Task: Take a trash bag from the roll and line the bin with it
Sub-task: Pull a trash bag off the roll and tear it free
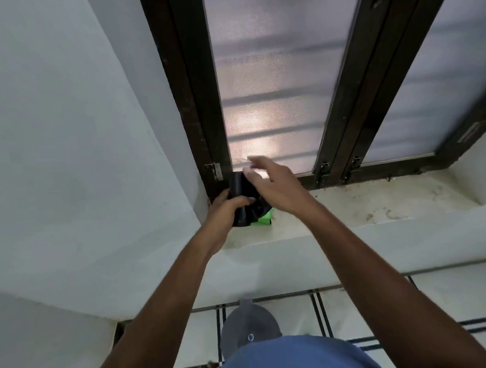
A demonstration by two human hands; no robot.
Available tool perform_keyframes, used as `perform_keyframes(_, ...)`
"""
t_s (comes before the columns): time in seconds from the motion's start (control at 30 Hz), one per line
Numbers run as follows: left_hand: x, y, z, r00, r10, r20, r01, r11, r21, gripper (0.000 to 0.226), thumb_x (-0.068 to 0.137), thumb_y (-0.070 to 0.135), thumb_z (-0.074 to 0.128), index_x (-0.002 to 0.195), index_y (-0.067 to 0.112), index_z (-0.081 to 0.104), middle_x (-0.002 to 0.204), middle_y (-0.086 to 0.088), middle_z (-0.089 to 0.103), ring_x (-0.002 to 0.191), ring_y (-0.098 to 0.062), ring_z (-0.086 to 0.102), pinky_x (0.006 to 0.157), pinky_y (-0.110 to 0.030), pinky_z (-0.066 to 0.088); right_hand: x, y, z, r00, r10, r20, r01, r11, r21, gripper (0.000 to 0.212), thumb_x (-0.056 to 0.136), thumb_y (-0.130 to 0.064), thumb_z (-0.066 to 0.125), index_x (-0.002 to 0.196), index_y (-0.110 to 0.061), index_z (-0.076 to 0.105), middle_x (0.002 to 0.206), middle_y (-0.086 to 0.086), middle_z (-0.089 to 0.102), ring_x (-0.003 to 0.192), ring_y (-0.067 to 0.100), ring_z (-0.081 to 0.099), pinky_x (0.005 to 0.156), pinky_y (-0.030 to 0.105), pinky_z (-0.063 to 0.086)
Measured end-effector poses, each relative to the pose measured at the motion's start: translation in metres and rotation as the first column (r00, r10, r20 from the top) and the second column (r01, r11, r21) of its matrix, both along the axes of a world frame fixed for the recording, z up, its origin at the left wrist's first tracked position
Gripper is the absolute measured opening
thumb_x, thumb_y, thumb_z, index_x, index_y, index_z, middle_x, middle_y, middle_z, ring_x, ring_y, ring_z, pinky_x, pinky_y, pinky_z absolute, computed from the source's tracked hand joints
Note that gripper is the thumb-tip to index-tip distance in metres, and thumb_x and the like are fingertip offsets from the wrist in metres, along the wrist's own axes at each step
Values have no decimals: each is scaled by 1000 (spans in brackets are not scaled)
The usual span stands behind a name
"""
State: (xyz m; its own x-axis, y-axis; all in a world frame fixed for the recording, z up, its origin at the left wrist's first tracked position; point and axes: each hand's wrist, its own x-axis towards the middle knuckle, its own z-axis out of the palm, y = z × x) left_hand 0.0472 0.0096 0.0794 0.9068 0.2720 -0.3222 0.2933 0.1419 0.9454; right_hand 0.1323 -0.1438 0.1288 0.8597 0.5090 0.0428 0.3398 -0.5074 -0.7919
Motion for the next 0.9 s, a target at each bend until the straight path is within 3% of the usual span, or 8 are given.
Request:
perform_keyframes(0.13, -4, -1, 6, 998, -32, 55, 39, 992, -122, 48, 98, 37, 79, 144, 30, 65, 135, -6, 76, 125, -29, 73, 103, -51, 60, 11, -9, -1, 938, 184, -293, -177, 983, 51, 56, 108, -63, 58, 145, -22, 68, 131, -2, 77, 117, 14, 75, 108, 41, 59)
perform_keyframes(0.4, -17, 7, 16, 1000, 7, -29, -12, 988, -156, 54, 91, 47, 85, 138, 23, 72, 129, -4, 79, 124, -25, 73, 105, -47, 60, 23, -23, -20, 955, 117, -274, -94, 991, 97, 60, 89, -71, 82, 94, -12, 77, 74, -7, 73, 66, 4, 69, 64, 23, 51)
perform_keyframes(0.53, -19, 9, 14, 996, 78, -33, -81, 991, -108, 47, 88, 31, 88, 132, 20, 74, 119, -5, 82, 114, -26, 78, 102, -47, 61, 30, -32, -30, 982, -33, -185, 2, 987, -163, 77, 64, -94, 81, 93, -23, 81, 81, -4, 80, 77, 18, 77, 74, 37, 58)
perform_keyframes(0.6, -17, 7, 13, 994, 99, -48, -102, 992, -77, 49, 86, 34, 87, 132, 23, 72, 119, -3, 82, 113, -25, 77, 102, -46, 61, 30, -36, -29, 998, -51, -41, 31, 916, -399, 71, 72, -92, 76, 107, -31, 80, 96, -8, 82, 96, 17, 77, 91, 43, 60)
perform_keyframes(0.67, -15, 5, 12, 993, 101, -61, -100, 995, 13, 58, 82, 40, 86, 135, 27, 67, 122, -1, 79, 114, -22, 75, 102, -43, 59, 28, -35, -27, 978, 22, 209, 118, 764, -634, 65, 92, -77, 69, 135, -28, 69, 133, 2, 74, 134, 29, 63, 119, 62, 40)
perform_keyframes(0.77, -12, -1, 13, 996, 56, -68, -54, 998, 37, 73, 71, 45, 83, 139, 30, 59, 131, -2, 73, 119, -24, 71, 107, -48, 57, 19, -24, -12, 978, 83, 193, 11, 896, -443, 59, 113, -49, 52, 164, -20, 47, 167, 5, 52, 162, 29, 37, 133, 67, 6)
perform_keyframes(0.83, -10, -4, 16, 997, 8, -71, -6, 1000, 28, 73, 74, 44, 81, 141, 31, 57, 133, -5, 71, 121, -26, 70, 108, -51, 56, 12, -16, -1, 986, 135, -96, -147, 980, -135, 56, 116, -53, 45, 164, -25, 50, 167, -1, 54, 157, 20, 44, 135, 53, 22)
perform_keyframes(0.9, -10, -6, 20, 999, -8, -47, 9, 1000, 9, 62, 80, 38, 77, 138, 29, 61, 129, -8, 74, 118, -27, 73, 106, -49, 59, 8, -9, 2, 946, 172, -276, -175, 984, 14, 58, 112, -66, 45, 144, -23, 68, 143, -3, 71, 133, 17, 64, 116, 44, 47)
